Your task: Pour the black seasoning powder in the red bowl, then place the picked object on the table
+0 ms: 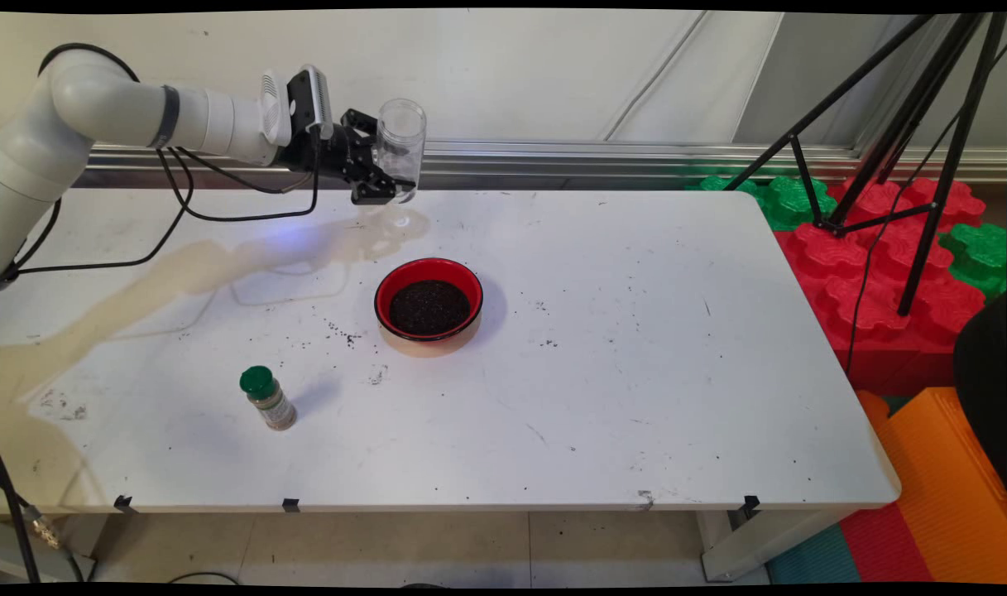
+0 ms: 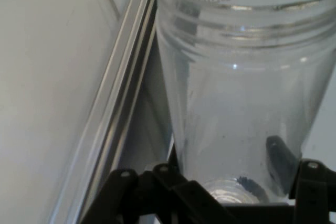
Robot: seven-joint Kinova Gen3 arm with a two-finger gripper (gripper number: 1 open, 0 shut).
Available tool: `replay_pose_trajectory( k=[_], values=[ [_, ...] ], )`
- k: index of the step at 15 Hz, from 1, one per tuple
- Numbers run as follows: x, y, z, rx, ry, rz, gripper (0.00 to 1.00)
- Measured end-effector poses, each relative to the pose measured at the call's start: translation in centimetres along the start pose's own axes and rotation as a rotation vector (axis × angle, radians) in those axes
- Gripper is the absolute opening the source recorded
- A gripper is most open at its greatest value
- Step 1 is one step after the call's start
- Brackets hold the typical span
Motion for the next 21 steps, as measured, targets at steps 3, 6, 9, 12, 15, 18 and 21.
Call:
replay_pose_trajectory(
  k=[3, 6, 9, 12, 15, 18, 21],
  values=[
    [-0.3, 0.0, 0.3, -0.018, 0.018, -0.057, 0.0],
    [-0.8, 0.2, 0.6, -0.04, 0.035, -0.117, 0.0],
    [-1.5, 0.5, 1.1, -0.062, 0.055, -0.176, 0.0],
    [-2.2, 0.6, 1.8, -0.078, 0.079, -0.239, 0.0],
    [-2.9, 0.7, 2.8, -0.09, 0.103, -0.302, 0.0],
    [-3.7, 0.7, 3.6, -0.091, 0.108, -0.339, 0.0],
    [-4.5, 0.8, 4.2, -0.095, 0.108, -0.364, 0.0]
  ],
)
